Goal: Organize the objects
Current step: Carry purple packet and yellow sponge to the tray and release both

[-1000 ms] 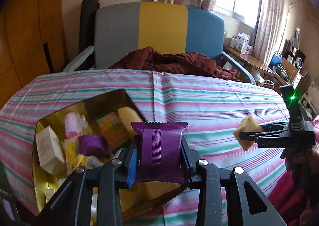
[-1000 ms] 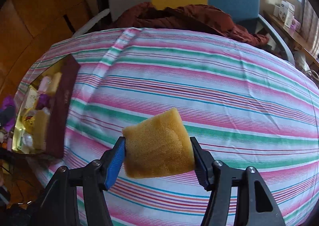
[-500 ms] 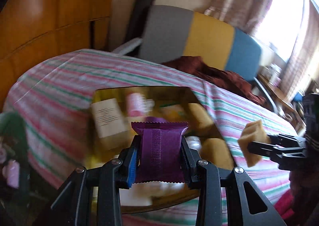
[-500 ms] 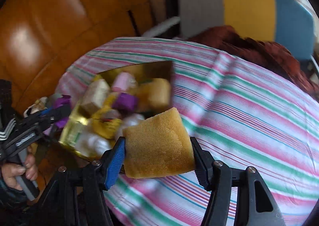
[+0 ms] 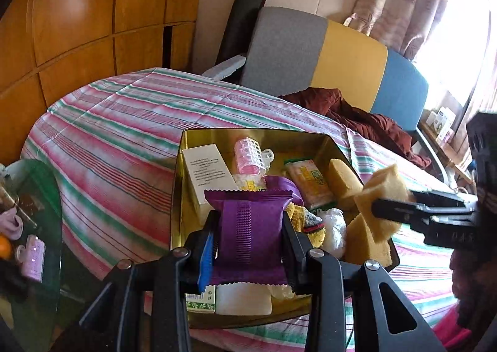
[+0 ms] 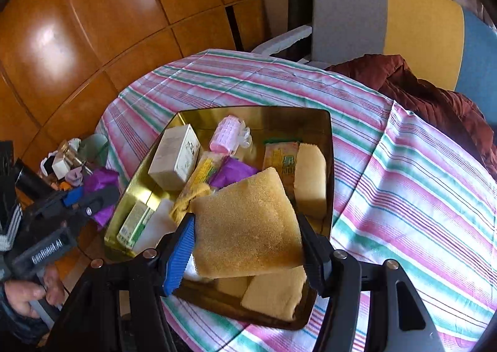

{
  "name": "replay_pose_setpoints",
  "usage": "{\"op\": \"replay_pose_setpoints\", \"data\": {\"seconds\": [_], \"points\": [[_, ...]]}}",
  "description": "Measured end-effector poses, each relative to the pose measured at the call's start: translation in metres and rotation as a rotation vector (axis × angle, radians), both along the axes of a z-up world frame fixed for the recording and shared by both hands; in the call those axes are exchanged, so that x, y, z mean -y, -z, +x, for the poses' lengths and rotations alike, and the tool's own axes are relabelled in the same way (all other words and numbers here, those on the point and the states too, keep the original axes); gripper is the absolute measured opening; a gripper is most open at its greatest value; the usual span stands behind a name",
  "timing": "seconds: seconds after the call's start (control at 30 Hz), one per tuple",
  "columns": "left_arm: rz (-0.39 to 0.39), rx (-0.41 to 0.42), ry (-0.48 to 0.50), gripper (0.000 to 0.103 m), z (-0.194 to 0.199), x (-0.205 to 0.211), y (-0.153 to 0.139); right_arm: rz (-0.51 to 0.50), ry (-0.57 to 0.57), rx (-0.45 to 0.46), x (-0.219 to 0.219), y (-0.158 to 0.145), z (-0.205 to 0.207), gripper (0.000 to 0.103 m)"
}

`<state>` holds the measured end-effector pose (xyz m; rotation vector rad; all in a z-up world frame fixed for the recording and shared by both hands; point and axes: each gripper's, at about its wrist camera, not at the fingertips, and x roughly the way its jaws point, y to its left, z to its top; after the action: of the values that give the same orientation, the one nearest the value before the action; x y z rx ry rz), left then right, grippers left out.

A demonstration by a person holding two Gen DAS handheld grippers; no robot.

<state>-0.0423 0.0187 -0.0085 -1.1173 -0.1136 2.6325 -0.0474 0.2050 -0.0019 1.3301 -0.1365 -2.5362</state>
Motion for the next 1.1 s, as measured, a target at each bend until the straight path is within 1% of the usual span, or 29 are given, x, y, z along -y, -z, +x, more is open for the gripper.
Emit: {"op": "replay_pose_setpoints", "data": {"seconds": [0.1, 0.23, 0.57, 0.87, 0.97, 1.1], "points": [[-0.029, -0.005, 0.004, 0.037, -0.004, -0.008, 0.001, -0.004, 0.002, 0.006, 0.0, 0.0, -0.009, 0.063], [-0.046, -0.003, 0.013, 0.037, -0.009, -0.017, 0.003, -0.003, 0.004, 0.006, 0.001, 0.0, -0.018, 0.063], [-0.045, 0.024, 0.041, 0.037, -0.021, -0.029, 0.013, -0.014, 0.015, 0.013, 0.0, 0.001, -0.037, 0.063], [-0.053, 0.05, 0.039, 0.037, -0.032, -0.034, 0.024, -0.012, 0.01, 0.02, 0.004, 0.003, -0.051, 0.064], [-0.055, 0.071, 0.039, 0.041, -0.04, -0.036, 0.032, -0.009, 0.007, 0.037, 0.006, 0.007, -0.058, 0.067], [-0.066, 0.073, 0.035, 0.043, -0.043, -0.038, 0.036, 0.01, 0.031, 0.054, 0.008, 0.016, -0.07, 0.069]]}}
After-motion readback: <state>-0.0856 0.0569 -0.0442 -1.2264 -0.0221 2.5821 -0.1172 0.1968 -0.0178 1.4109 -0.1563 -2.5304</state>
